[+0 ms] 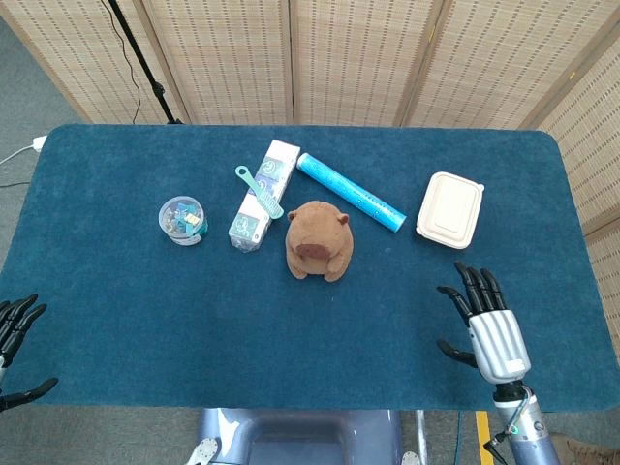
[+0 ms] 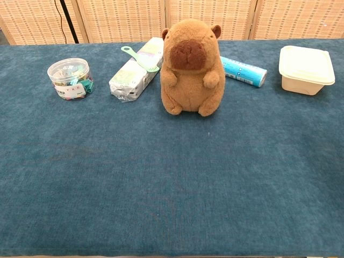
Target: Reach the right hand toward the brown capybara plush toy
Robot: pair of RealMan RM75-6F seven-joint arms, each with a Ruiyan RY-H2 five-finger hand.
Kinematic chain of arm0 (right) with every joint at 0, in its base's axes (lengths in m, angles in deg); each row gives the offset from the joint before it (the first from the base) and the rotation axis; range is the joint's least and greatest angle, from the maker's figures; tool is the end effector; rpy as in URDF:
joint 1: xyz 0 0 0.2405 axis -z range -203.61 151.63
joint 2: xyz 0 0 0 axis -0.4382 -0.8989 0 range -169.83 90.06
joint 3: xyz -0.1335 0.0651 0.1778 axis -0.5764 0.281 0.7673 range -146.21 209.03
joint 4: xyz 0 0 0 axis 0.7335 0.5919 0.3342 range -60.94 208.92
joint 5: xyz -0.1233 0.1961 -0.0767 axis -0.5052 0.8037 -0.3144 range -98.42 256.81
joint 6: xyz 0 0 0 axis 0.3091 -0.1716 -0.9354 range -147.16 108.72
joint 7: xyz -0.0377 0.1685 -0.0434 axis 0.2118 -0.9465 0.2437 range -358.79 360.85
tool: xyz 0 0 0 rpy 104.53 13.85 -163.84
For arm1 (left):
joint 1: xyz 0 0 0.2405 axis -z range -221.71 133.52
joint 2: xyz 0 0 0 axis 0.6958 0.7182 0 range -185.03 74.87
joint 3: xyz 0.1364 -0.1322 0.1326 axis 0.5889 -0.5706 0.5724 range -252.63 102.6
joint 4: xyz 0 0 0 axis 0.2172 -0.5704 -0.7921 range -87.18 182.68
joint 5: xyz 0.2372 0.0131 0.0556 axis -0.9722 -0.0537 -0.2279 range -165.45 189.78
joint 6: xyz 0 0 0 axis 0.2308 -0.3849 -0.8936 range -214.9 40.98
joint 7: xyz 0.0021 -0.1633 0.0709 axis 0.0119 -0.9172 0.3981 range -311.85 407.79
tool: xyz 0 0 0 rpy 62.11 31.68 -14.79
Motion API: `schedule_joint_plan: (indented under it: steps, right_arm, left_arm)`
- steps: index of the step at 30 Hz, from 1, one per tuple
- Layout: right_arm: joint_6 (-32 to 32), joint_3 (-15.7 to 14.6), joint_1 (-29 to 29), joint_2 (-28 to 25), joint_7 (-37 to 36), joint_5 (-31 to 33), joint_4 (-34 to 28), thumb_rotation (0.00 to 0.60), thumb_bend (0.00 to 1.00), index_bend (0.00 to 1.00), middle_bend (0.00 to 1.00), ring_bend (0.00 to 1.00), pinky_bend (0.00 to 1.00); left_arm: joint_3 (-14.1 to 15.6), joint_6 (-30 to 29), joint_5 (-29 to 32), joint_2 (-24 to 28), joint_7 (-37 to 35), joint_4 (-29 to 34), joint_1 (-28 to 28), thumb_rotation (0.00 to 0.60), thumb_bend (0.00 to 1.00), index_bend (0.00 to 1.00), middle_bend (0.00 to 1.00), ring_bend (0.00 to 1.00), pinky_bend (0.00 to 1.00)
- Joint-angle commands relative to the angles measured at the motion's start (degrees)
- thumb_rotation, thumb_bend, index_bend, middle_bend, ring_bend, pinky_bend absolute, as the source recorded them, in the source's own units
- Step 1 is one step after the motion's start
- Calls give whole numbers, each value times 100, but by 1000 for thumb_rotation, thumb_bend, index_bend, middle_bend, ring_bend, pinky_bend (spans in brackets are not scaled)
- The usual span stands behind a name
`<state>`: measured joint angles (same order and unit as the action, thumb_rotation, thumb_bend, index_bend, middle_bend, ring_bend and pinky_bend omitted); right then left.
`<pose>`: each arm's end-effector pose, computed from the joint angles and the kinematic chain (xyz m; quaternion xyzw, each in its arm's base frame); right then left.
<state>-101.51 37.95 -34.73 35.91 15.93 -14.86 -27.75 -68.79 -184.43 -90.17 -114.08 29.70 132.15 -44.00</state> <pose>-0.1847 -0.2352 0.0503 0.6265 -0.3480 0.4762 0.5095 -0.3087 0.1477 0.1451 -0.6375 -0.3871 -0.4505 0.4907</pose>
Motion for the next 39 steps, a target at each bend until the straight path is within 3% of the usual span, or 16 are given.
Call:
schedule_joint_plan:
  steps: [1, 6, 8, 13, 20, 39]
  right_arm:
    - [373, 206, -330, 253, 339, 300, -181, 600, 3, 312, 0, 0, 0]
    - [607, 349, -540, 477, 697, 630, -230, 600, 222, 347, 0, 0, 0]
    - [670, 394, -613, 564, 843, 741, -259, 600, 262, 344, 0, 0, 0]
    - [731, 481, -799, 882, 1000, 904, -303, 600, 266, 346, 0, 0, 0]
    - [614, 812, -1172, 1920, 1034, 1148, 426, 600, 270, 367, 0, 0, 0]
    - [531, 1101, -1827, 3506, 1217, 1727, 1537, 600, 289, 395, 0, 0, 0]
  left_arm:
    - [-4, 11, 8, 3, -12, 5, 8, 600, 0, 0, 0, 0, 0]
    - [4, 57, 10, 19, -19, 21, 28, 600, 0, 0, 0, 0, 0]
    - [5, 62, 8, 25, -27, 26, 33, 600, 0, 0, 0, 0, 0]
    - [1, 82, 24, 36, -50, 33, 45, 600, 0, 0, 0, 0, 0]
    - [15, 135, 15, 47, -14, 63, 66, 600, 0, 0, 0, 0, 0]
    - [13, 161, 55, 100, -176, 53, 92, 600, 0, 0, 0, 0, 0]
